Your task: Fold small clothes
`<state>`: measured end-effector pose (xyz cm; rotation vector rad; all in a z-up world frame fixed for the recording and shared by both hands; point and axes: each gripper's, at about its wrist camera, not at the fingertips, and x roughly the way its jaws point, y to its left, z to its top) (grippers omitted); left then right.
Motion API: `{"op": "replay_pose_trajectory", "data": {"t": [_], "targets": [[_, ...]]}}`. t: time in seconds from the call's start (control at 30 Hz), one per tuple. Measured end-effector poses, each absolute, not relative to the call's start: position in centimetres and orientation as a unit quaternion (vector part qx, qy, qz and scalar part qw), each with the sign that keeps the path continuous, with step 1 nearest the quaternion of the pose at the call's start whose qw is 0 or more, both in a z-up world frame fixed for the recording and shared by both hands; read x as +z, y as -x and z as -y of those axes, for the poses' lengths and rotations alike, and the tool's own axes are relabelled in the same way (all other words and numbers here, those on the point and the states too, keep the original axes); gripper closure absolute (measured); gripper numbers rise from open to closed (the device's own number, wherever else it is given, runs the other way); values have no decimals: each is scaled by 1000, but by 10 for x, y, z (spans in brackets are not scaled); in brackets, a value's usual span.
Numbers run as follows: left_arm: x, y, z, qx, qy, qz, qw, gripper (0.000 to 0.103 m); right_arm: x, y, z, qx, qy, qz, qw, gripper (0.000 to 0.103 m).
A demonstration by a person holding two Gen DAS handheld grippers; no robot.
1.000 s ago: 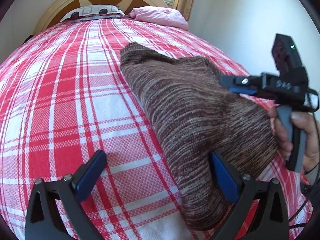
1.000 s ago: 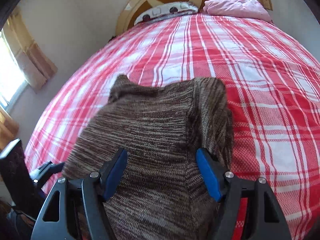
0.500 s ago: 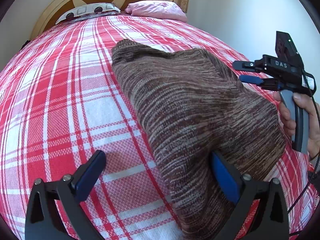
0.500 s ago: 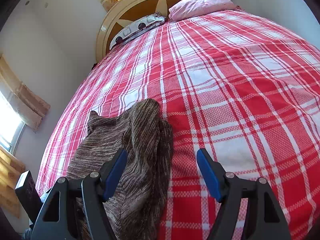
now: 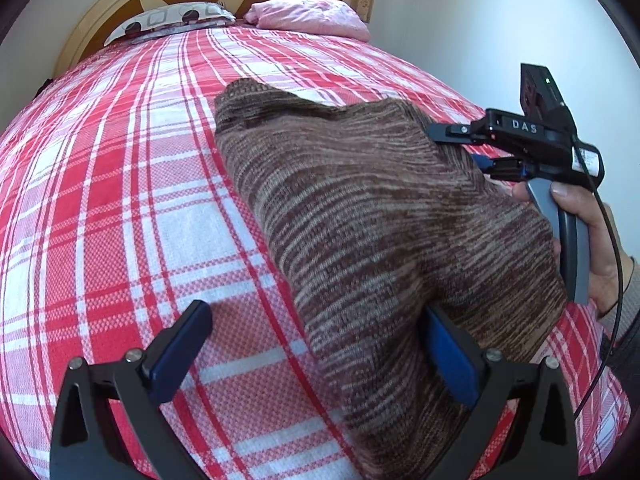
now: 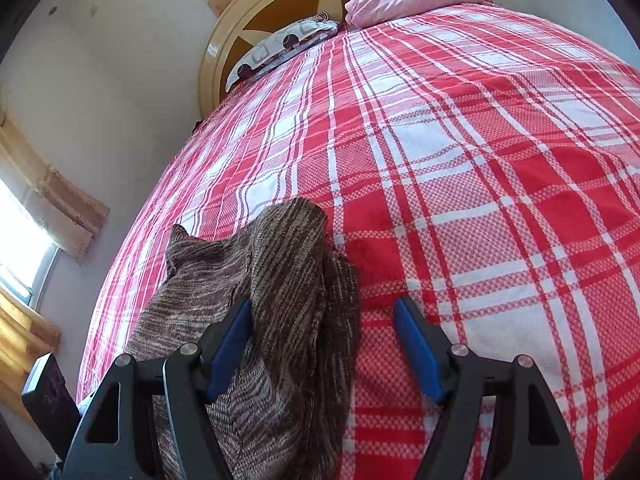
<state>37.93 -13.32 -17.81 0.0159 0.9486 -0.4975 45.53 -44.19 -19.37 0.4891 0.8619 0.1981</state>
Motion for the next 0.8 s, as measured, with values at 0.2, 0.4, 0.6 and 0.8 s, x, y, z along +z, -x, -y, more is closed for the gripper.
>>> {"op": "replay_pose_trajectory", "data": {"t": [0.2,0.4,0.6,0.8], "targets": [[-180,-383,133,-244,1,-455,857,0,-199,-462,441,117,-245,-408,872,30],[-179,-384,133,-249,10,-449,858,0,-202,-460,440,134,-250,-395,874,43],[-179,-390,131,-256,32,-448,856,0,-204,-466,434,141,-244,-412,867,52],[-175,-382,140,-288,16,-441,850,25,-202,-467,430,146,-239,-414,866,63]]}}
